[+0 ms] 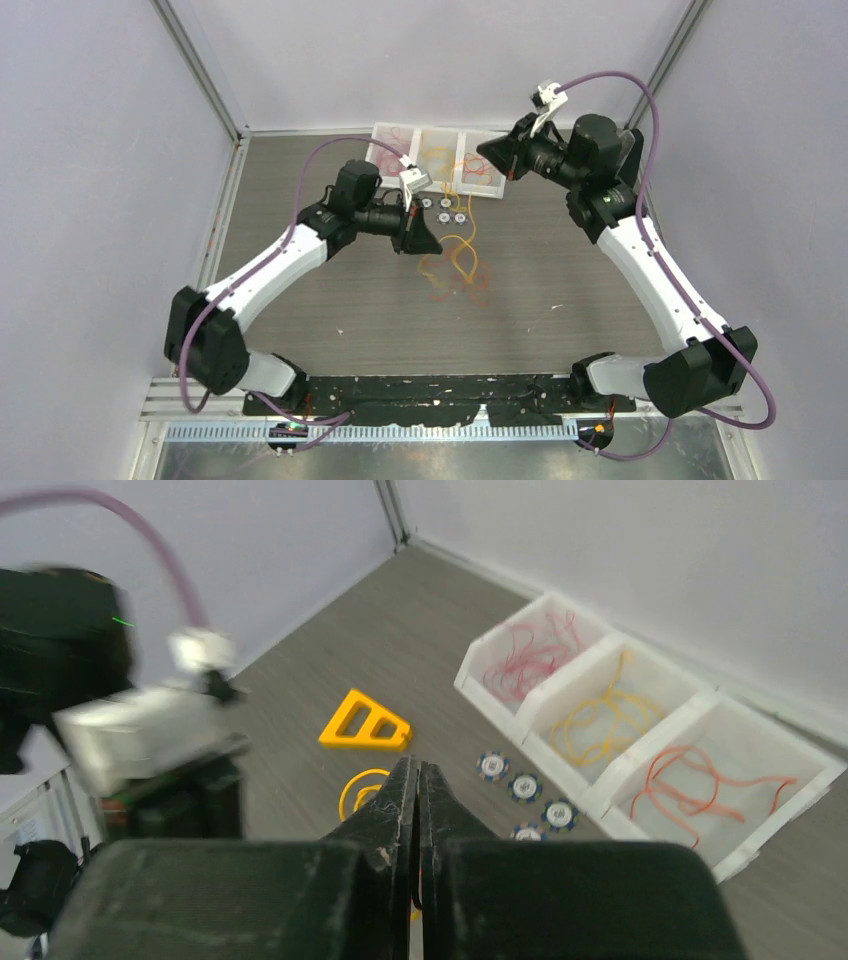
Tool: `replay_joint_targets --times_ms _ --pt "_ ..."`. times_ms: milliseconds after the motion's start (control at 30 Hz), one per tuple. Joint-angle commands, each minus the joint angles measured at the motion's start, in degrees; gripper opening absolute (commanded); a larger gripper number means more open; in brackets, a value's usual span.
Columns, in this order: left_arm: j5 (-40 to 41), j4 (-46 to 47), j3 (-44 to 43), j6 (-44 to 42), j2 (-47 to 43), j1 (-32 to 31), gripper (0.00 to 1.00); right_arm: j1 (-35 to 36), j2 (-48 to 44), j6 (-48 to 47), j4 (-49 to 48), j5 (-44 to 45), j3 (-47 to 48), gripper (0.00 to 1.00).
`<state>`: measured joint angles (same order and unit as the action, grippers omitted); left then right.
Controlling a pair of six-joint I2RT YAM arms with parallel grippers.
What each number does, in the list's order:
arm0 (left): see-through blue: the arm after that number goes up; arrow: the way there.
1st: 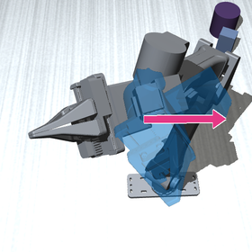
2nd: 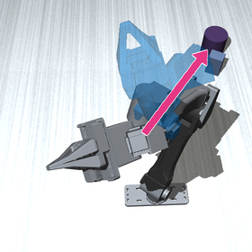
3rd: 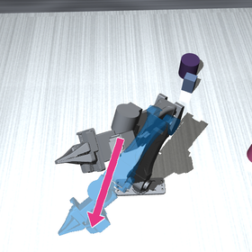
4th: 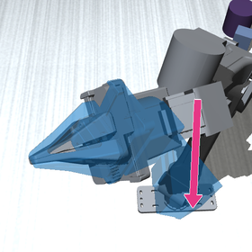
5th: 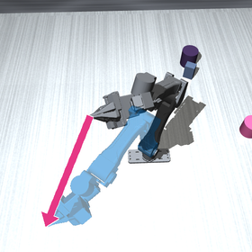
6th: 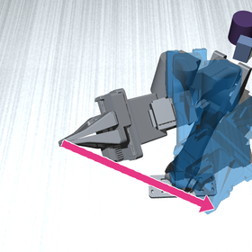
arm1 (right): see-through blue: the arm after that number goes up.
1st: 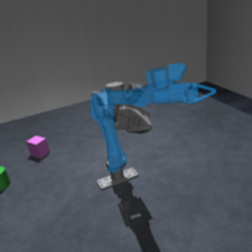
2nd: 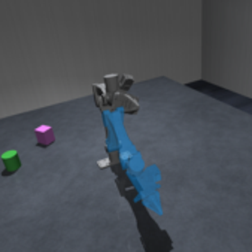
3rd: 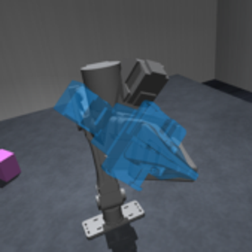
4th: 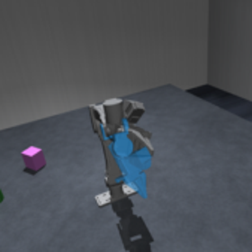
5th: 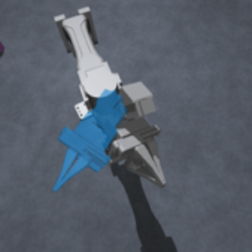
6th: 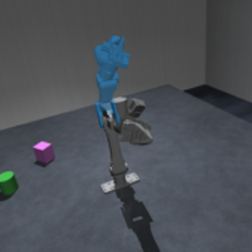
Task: Untangle the cables
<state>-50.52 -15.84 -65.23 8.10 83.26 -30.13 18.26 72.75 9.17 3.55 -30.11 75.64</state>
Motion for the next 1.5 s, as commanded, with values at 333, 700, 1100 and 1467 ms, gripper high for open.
replay_joint_targets --times_ms 333,700,1100,1467 --pt "2.24 20.70 -5.79 9.90 -9.07 2.27 0.00 4.37 -0.47 6.15 -6.69 -8.71 -2.05 0.05" --pt "5.53 20.99 -6.86 1.58 -7.25 1.92 0.11 7.12 0.05 9.08 -8.12 -13.50 -2.79 0.05" --pt "2.19 23.23 -7.65 -1.34 -5.86 0.27 0.51 7.88 2.58 10.60 -9.35 -13.74 -0.81 0.05" --pt "2.99 19.35 -10.09 -3.67 -4.12 0.49 0.00 7.64 1.74 8.52 -8.52 -12.95 -0.52 0.05"
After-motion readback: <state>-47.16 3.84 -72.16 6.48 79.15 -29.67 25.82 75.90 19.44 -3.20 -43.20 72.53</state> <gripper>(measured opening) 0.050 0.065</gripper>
